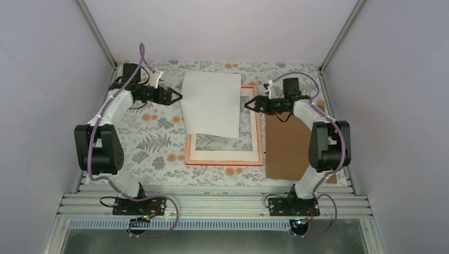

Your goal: Put the photo into the frame

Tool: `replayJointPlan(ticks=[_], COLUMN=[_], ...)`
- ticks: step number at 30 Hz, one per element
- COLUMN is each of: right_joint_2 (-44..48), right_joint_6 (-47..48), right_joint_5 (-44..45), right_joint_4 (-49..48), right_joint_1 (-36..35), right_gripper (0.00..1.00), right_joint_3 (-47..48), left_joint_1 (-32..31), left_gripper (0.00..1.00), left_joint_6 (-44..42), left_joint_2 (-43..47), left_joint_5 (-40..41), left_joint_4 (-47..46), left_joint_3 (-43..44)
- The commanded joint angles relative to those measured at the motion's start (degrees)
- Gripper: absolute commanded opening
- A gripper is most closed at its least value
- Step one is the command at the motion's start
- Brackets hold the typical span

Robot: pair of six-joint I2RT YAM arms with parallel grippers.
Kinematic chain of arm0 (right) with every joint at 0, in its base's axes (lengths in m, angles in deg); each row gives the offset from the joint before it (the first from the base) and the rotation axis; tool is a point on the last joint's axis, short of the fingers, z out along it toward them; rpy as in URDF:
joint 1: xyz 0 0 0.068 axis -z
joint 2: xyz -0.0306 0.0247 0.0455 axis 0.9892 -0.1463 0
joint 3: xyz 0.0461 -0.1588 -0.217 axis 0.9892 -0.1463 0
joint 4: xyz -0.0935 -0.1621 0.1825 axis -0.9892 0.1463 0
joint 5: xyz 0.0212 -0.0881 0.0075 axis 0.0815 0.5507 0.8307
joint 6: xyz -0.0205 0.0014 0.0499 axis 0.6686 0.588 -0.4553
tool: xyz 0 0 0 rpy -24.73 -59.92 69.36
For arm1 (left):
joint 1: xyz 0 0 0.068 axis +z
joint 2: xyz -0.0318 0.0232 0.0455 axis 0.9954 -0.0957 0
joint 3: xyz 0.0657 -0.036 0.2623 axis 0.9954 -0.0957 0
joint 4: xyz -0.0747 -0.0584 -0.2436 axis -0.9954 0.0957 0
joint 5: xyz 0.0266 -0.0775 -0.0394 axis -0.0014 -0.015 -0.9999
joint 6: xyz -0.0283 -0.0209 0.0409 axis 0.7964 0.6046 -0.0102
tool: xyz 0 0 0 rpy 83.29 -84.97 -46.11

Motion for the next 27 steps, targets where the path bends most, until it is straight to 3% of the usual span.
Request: replayJointPlan(ticks=[1, 10, 19, 27], right_joint_2=[-1.52, -6.15, -12.74, -18.53], right_joint_6=[1.29, 1.48, -4.13, -8.09], right_joint_5=[0.76, 0.92, -1.76, 1.42], right_joint_4=[0.35, 1.67, -1.38, -1.52], right_joint_1=[-1.3, -1.27, -3.42, -6.19], right_gripper=[0.96, 0.95, 0.92, 0.86], right_joint_3=[0.13, 1.07, 5.84, 11.5], left_joint_1=[1.5, 3.08, 3.09, 3.0], left_gripper=[1.0, 0.95, 0.93, 0.91], left_joint_6=[-4.56, -3.73, 1.29, 2.26], left_joint_2=[-7.75, -25.64, -30.76, -32.3], left_joint_5=[0.33, -8.39, -7.7, -8.11], left_joint_4=[-0.27, -1.44, -5.96, -7.01], left_joint_3=[3.76, 14.3, 15.24, 14.85])
